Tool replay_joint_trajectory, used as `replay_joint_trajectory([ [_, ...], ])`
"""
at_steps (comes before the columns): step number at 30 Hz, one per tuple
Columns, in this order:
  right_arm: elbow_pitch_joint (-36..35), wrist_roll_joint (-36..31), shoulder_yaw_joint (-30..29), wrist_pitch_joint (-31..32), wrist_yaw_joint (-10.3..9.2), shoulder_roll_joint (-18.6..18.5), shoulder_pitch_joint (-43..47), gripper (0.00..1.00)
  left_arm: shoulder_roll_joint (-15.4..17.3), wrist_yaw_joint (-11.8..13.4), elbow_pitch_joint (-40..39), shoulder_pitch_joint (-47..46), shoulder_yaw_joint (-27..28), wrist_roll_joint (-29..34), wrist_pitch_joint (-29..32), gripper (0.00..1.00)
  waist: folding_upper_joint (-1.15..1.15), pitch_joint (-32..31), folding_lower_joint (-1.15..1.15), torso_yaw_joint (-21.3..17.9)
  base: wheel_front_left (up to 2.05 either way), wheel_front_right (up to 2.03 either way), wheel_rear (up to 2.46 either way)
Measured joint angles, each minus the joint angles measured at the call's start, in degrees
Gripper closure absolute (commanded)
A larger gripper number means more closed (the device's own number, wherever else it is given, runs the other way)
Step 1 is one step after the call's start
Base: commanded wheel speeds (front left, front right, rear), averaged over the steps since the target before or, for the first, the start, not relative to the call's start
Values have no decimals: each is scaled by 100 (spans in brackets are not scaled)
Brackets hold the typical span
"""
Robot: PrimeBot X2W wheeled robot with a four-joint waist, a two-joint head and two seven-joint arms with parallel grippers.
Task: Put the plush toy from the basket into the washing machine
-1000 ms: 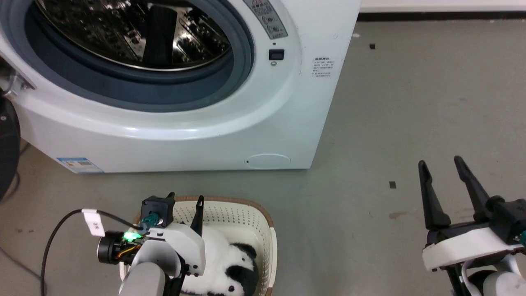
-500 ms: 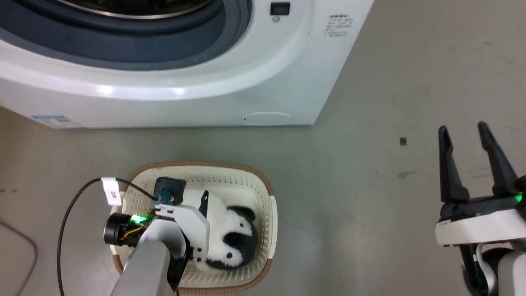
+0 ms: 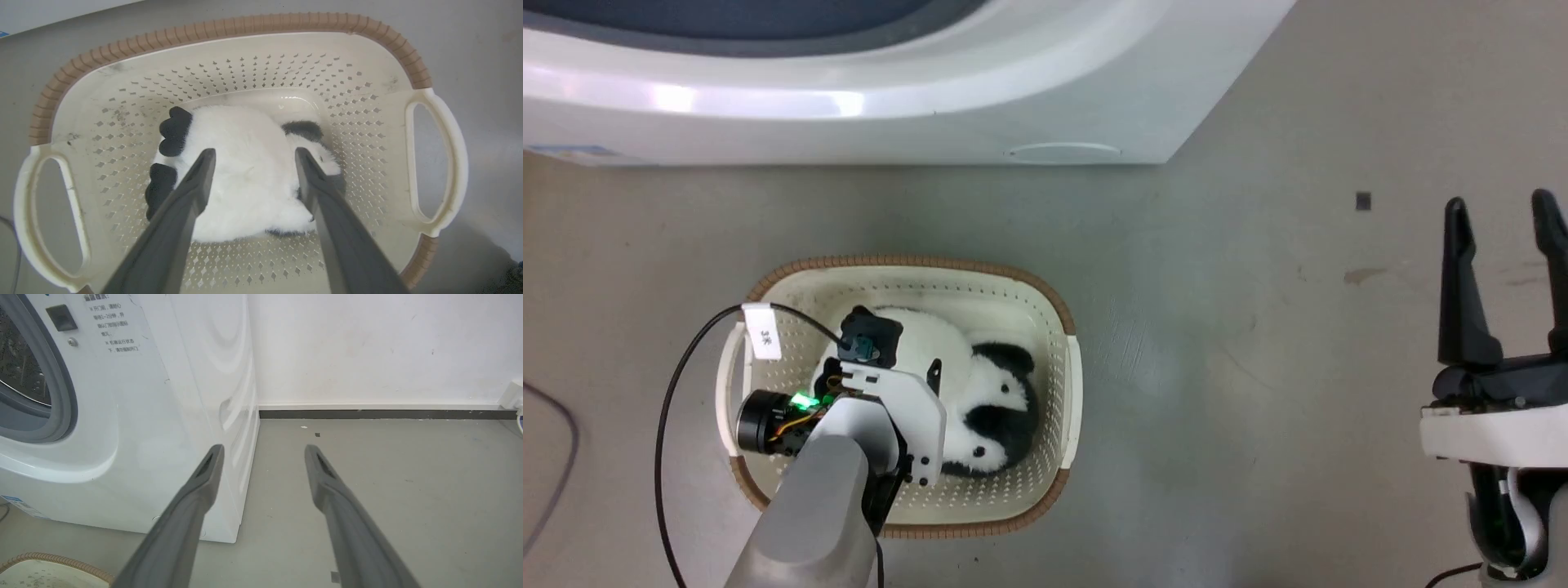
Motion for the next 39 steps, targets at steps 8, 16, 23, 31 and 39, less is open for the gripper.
replay_joint_trajectory([
  [8, -147, 75, -94, -96, 0, 0, -116, 0, -11, -1, 464, -383, -157, -88, 59, 0, 0, 478, 0, 34, 0, 0, 0],
  [16, -286, 147, -143, -198, 0, 0, -316, 0, -10, -12, 936, -731, -304, -237, 105, 0, 0, 912, 0, 51, 0, 0, 0],
  [23, -394, 204, -238, -294, 0, 0, -436, 0, -12, -31, 1385, -1135, -458, -376, 98, 0, 0, 1334, 0, 65, 0, 0, 0],
  [31, -467, 356, -308, -379, 0, 0, -629, 0, -13, -27, 1820, -1547, -608, -491, 58, 0, 0, 1726, -1, 67, 0, 0, 0],
  [39, -616, 550, -367, -472, 0, 0, -861, 0, 4, -27, 2243, -1947, -728, -683, 52, 0, 0, 2064, -1, 34, 0, 0, 0],
])
